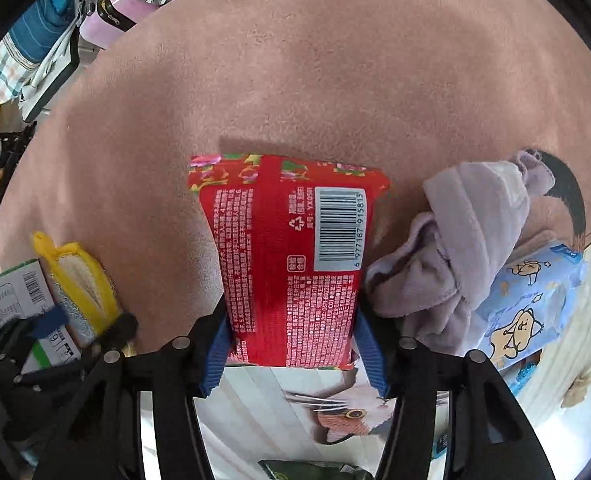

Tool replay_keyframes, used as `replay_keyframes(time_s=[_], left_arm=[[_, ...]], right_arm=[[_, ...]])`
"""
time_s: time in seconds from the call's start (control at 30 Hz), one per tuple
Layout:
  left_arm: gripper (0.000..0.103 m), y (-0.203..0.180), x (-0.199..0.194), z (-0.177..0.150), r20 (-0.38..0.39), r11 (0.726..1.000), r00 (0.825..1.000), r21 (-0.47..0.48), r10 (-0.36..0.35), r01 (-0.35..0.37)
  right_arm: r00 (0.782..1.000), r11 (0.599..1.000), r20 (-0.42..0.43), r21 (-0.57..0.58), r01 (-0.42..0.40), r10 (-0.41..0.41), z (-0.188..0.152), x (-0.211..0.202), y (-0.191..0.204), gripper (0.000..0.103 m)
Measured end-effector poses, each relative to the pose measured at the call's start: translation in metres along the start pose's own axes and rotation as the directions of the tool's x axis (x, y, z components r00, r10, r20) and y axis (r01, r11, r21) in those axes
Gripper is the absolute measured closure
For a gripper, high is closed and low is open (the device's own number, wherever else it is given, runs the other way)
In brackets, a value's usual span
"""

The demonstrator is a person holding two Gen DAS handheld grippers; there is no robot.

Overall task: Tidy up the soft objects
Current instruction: 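Carry the red packet and sponge into the box and release both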

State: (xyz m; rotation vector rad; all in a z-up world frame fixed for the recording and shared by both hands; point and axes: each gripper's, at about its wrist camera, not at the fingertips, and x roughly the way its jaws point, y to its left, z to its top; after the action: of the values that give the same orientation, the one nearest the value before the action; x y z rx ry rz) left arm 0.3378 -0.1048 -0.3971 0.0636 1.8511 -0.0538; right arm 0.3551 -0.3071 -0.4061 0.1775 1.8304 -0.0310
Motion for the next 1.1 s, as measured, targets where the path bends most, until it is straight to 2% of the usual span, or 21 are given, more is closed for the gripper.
replay_keyframes(time_s=[0.03,0.17,0.27,0.33,0.43,0.57,0.73,0.8,0.9,1.0,1.1], left_arm=[[0.055,0.000,-0.001,-0.001,0.005,1.000,1.000,0.001,0.001,-0.001],[0.057,0.002,-0.010,-0.013,0.040,1.000,0.999,0.002,0.007,-0.007],[0.057,0.006,-0.034,-0.030,0.104,1.000,0.995,-0.003,-0.002,0.002],[0.057,0.014,-0.057,-0.048,0.158,0.999,0.987,-0.006,-0.036,0.037],[0.057,0.027,-0.097,-0.086,0.251,0.996,0.964,-0.003,-0.087,0.091],[0.057,0.073,-0.149,-0.150,0.363,0.991,0.924,-0.007,-0.121,0.133],[0.057,0.145,-0.185,-0.198,0.436,0.988,0.895,-0.073,-0.091,0.136],[0.057,0.179,-0.186,-0.218,0.442,0.984,0.894,-0.105,-0.081,0.141],[0.057,0.222,-0.180,-0.230,0.435,0.978,0.898,-0.155,-0.061,0.141],[0.057,0.262,-0.163,-0.228,0.402,0.967,0.914,-0.207,-0.057,0.151],[0.057,0.300,-0.133,-0.211,0.351,0.957,0.934,-0.246,-0.060,0.154]], right_arm=[[1.000,1.000,0.004,-0.005,0.012,-0.012,-0.001,0.001,0.001,0.046],[0.997,0.998,0.044,-0.013,0.059,-0.058,-0.016,-0.003,0.015,0.054],[0.995,0.999,0.089,-0.014,0.039,-0.038,-0.039,-0.020,0.029,0.055],[0.992,0.999,0.127,-0.036,0.022,-0.017,-0.062,-0.038,0.039,0.055],[0.983,0.997,0.182,-0.083,-0.002,0.017,-0.095,-0.067,0.061,0.055],[0.968,0.986,0.238,-0.163,-0.039,0.078,-0.148,-0.106,0.105,0.055],[0.954,0.960,0.254,-0.265,-0.090,0.160,-0.205,-0.136,0.175,0.055],[0.952,0.949,0.246,-0.300,-0.102,0.180,-0.225,-0.136,0.201,0.055],[0.956,0.934,0.223,-0.340,-0.106,0.189,-0.250,-0.126,0.247,0.055],[0.969,0.926,0.185,-0.367,-0.087,0.164,-0.260,-0.100,0.286,0.055],[0.979,0.927,0.168,-0.371,-0.049,0.119,-0.261,-0.072,0.318,0.055]])
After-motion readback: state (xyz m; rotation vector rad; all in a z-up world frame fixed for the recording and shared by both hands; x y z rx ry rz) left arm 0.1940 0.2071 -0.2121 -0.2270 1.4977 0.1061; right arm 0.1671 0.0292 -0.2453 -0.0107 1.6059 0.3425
